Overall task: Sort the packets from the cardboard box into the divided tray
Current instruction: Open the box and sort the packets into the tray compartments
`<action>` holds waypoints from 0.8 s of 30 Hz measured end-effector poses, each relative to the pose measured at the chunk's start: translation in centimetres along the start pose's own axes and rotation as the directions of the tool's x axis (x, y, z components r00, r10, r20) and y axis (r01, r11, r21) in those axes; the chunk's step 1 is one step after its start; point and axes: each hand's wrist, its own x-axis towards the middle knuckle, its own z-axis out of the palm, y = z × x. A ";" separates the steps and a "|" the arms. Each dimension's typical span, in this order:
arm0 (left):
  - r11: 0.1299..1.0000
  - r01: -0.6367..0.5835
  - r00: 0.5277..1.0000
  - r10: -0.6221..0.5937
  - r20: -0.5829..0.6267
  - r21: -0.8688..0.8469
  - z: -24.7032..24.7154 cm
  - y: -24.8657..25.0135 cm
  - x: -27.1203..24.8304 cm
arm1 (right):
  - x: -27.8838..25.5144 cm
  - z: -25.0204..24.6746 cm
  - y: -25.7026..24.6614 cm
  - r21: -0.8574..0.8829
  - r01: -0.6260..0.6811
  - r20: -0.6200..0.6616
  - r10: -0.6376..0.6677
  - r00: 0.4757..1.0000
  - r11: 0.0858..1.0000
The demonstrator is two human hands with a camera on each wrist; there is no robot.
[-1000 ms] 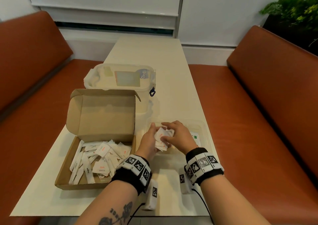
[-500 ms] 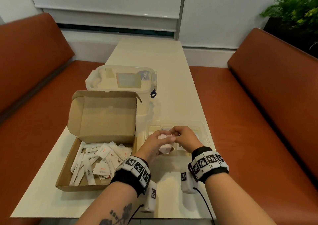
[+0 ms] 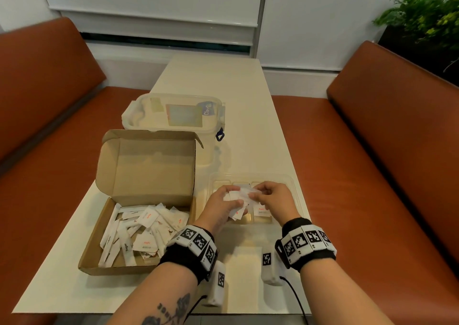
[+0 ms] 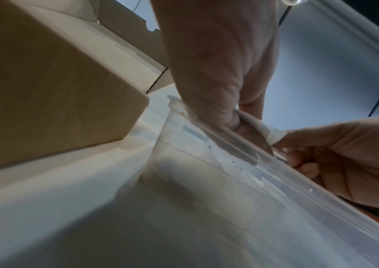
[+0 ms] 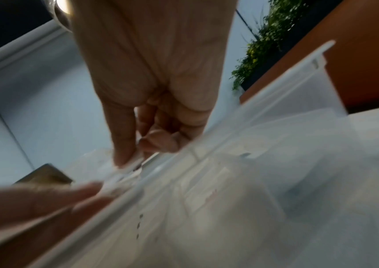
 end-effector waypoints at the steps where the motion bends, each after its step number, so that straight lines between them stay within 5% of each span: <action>1: 1.000 -0.001 1.000 0.000 -0.014 -0.011 0.0 0.0 0.1 | 0.1 -0.6 0.2 -0.030 -0.007 -0.063 0.005 0.998 1.000; 3: 1.000 -0.008 0.999 0.008 -0.039 -0.024 -0.1 0.0 0.1 | 0.2 -1.7 0.8 -0.149 -0.050 -0.148 0.028 0.989 0.988; 7: 0.995 -0.039 0.997 0.033 -0.063 -0.091 0.0 0.1 -0.1 | 0.0 -2.0 1.9 -0.392 -0.114 -0.091 0.085 0.992 0.913; 24: 0.995 -0.025 0.998 0.019 -0.056 -0.097 0.0 0.2 -0.1 | 0.1 0.1 2.8 -0.590 -0.085 -0.094 0.036 0.995 0.803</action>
